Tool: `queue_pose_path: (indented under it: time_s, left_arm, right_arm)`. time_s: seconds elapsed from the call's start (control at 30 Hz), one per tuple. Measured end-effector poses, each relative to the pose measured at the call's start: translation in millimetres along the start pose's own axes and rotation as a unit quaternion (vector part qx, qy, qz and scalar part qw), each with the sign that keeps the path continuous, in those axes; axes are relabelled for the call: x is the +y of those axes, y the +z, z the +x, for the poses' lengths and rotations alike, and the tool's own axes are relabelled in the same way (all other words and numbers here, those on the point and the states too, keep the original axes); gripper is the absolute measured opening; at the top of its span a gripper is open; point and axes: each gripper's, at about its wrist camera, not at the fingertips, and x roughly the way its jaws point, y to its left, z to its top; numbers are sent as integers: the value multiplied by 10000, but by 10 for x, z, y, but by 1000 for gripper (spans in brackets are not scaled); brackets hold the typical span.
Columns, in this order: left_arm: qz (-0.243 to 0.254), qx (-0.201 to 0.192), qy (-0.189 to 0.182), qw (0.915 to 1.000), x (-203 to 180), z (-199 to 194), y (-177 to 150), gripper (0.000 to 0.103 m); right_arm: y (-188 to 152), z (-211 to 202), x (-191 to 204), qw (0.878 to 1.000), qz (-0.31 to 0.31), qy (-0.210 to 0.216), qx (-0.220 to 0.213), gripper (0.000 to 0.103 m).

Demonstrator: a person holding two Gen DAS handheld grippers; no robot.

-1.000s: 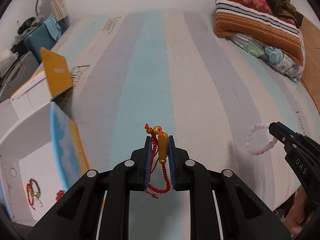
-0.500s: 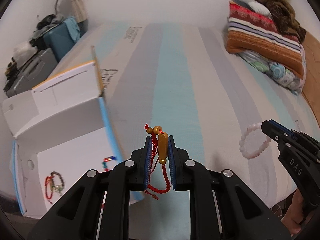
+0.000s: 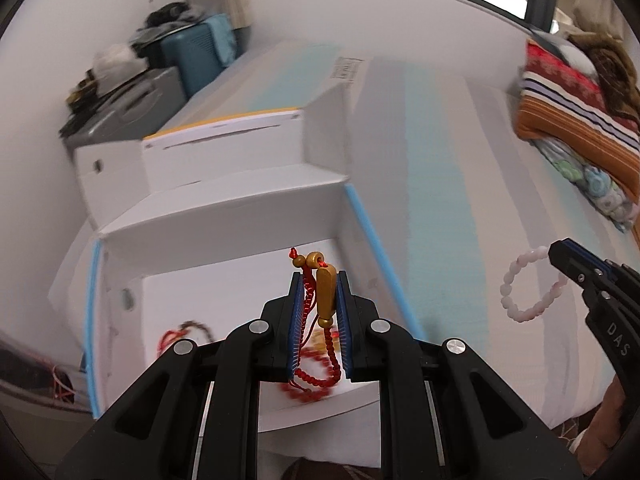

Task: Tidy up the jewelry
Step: 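Carry the red string bracelet and pink-white bead bracelet over the white box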

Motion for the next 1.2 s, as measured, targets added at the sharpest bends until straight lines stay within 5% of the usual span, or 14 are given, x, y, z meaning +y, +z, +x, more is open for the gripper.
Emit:
queue_pose_path:
  time_s: [0.3, 0.7, 1.2]
  left_arm:
    - [-544, 171, 401, 9976, 771, 95, -147, 15]
    - [-822, 594, 551, 9933, 1207, 473, -323, 16]
    - [-889, 1273, 557, 9863, 1466, 1029, -508, 16]
  right_arm:
    - [29, 94, 605, 9988, -388, 304, 0, 11]
    - [-77, 748, 1320, 9927, -751, 720, 617, 11]
    - [-317, 1395, 1487, 9855, -764, 393, 1465, 11]
